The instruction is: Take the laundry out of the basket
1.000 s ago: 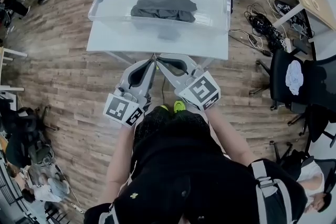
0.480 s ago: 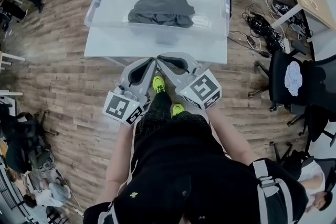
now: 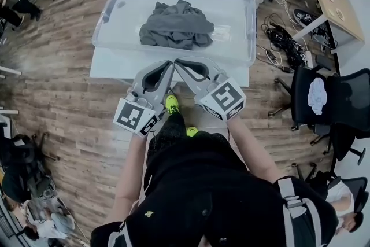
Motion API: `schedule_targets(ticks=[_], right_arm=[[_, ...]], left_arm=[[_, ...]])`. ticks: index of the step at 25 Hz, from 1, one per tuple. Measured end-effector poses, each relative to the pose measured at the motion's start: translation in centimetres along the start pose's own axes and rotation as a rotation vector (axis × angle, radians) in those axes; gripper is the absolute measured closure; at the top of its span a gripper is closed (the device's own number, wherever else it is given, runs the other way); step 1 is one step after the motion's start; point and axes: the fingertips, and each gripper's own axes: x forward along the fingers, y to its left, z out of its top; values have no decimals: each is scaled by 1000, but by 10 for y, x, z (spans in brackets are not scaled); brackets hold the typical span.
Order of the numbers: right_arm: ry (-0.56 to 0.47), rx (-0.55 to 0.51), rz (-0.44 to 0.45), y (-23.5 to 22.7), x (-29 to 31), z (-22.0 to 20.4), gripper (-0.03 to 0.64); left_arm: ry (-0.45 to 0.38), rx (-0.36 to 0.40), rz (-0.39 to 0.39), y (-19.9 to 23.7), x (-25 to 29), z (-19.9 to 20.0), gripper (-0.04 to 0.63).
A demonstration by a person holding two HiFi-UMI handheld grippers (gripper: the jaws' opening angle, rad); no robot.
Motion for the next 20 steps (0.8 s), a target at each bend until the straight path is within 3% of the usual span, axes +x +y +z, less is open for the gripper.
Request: schedule_targets(ticks=[11,20], right_arm=[[12,-6,-43,-69,63,26,589],[33,-29,-119,-119,103,35,589]], left_arm=[[29,75,-125,75,58,22,588],[4,61,-193,125,99,27,588]])
